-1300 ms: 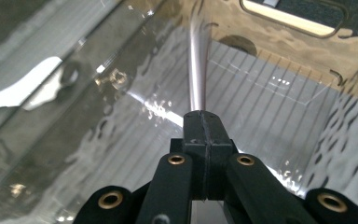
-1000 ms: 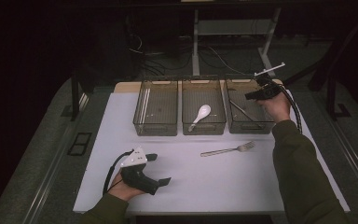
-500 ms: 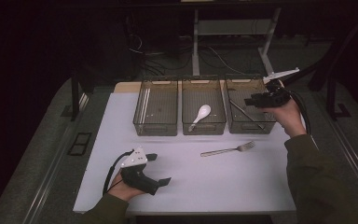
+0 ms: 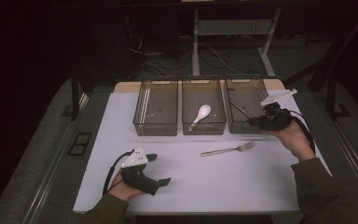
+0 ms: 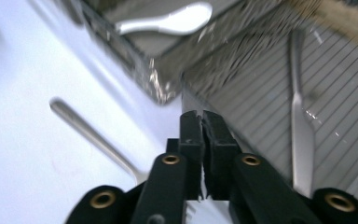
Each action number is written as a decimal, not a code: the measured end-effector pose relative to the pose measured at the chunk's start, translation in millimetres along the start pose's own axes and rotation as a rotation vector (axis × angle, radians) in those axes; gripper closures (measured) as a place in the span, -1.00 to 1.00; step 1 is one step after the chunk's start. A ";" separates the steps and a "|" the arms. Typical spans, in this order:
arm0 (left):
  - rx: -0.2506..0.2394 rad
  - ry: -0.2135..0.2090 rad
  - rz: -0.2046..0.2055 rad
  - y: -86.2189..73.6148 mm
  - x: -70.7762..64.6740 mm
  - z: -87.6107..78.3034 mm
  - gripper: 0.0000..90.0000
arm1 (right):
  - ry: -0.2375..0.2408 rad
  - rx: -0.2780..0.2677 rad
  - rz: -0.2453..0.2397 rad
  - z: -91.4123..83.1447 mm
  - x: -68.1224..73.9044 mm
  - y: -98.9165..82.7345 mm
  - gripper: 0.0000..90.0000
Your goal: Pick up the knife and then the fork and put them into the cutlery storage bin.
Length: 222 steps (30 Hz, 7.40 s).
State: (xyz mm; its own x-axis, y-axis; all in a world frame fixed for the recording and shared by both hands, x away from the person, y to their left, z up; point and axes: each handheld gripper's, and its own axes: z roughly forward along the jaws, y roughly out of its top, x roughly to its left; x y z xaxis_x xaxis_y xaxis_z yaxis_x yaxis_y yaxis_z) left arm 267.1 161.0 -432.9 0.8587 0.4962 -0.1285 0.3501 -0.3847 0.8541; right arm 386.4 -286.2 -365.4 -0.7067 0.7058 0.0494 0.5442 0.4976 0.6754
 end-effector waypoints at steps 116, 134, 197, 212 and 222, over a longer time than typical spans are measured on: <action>0.006 -0.050 0.029 0.2 0.0 3.0 -1.00 | 0.190 0.516 -0.380 66.1 79.3 -3.0 0.90; 0.005 -0.051 0.026 -0.2 0.4 3.4 -1.00 | 0.181 0.220 -0.205 9.0 48.2 3.3 0.89; 0.002 -0.053 0.020 -0.6 0.4 3.4 -1.00 | -0.166 0.248 0.107 71.0 -72.3 25.6 0.85; 0.004 -0.048 0.022 -0.2 0.6 3.2 -1.00 | -0.088 0.006 0.239 44.5 -73.7 21.7 0.22; 0.010 -0.048 0.023 0.5 1.1 4.9 -1.00 | -0.066 -0.094 0.220 24.8 -60.1 11.3 -0.12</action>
State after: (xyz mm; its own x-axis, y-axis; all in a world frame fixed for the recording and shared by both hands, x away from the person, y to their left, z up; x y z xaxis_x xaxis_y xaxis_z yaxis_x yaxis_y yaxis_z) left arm 270.1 157.6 -435.1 0.8834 0.4493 -0.1335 0.3340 -0.4036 0.8518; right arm 446.3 -310.5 -379.0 -0.5430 0.8249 0.1570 0.6353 0.2814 0.7192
